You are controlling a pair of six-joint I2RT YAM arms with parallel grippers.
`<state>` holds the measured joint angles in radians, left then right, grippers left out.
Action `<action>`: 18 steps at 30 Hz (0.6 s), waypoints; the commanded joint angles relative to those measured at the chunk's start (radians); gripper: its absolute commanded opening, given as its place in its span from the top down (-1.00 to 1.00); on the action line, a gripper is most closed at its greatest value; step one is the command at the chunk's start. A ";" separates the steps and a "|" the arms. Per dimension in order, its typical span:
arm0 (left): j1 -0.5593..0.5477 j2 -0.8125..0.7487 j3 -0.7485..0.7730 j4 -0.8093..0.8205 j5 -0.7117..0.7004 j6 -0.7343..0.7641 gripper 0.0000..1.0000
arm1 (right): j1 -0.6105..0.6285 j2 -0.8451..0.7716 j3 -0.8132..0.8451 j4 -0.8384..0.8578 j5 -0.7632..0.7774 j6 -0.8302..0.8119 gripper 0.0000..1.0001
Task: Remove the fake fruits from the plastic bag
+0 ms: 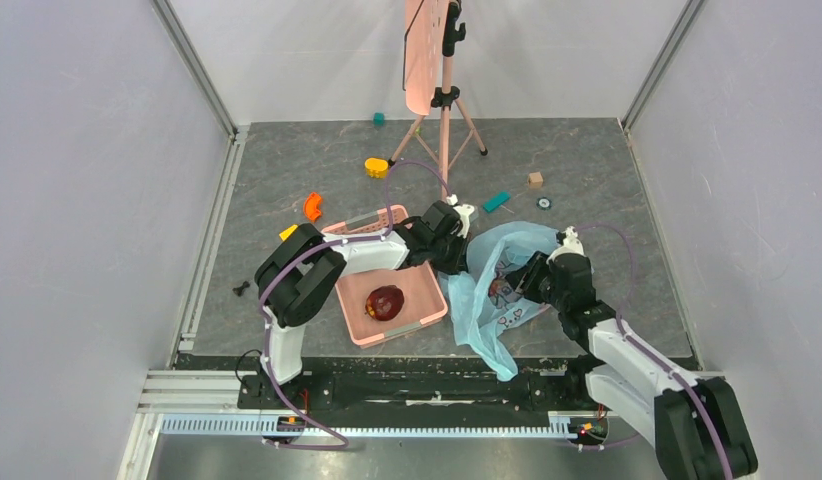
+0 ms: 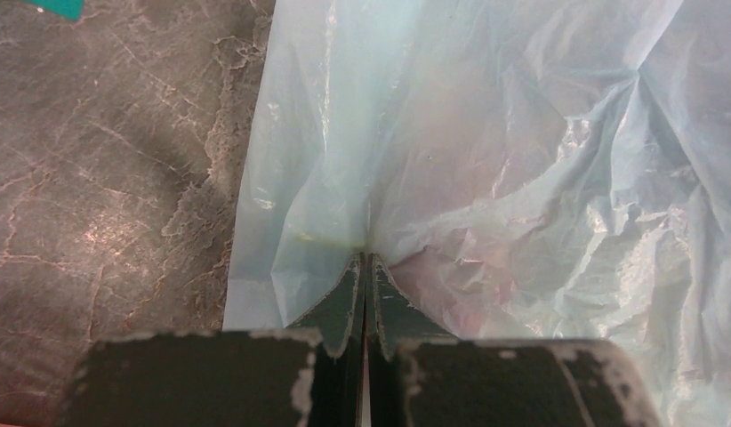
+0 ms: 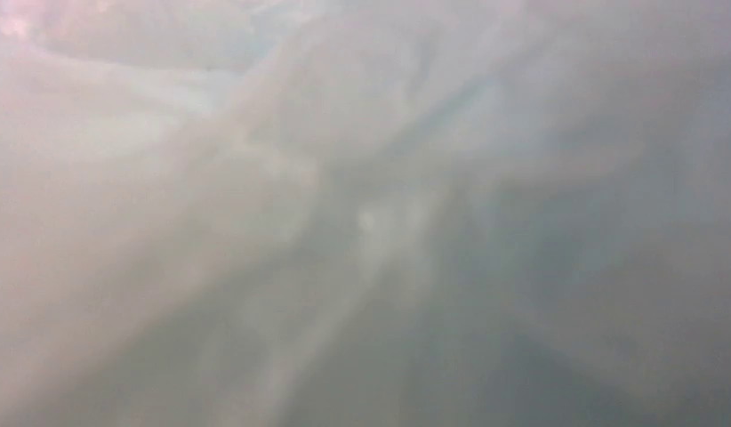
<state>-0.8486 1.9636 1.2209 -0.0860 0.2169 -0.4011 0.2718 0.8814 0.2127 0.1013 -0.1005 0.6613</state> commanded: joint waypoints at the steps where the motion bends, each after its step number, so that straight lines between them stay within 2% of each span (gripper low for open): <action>1: -0.002 -0.016 -0.014 0.059 0.044 0.007 0.96 | -0.012 0.076 -0.021 0.140 -0.056 0.022 0.30; 12: -0.004 0.021 0.018 0.066 0.061 0.004 0.96 | -0.083 0.235 -0.114 0.394 -0.203 0.097 0.32; 18: -0.004 0.025 0.023 0.059 0.061 0.008 0.96 | -0.108 0.317 -0.139 0.492 -0.203 0.115 0.34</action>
<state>-0.8486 1.9705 1.2140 -0.0494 0.2470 -0.4019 0.1757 1.1534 0.0940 0.5072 -0.2928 0.7612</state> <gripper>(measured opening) 0.026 0.331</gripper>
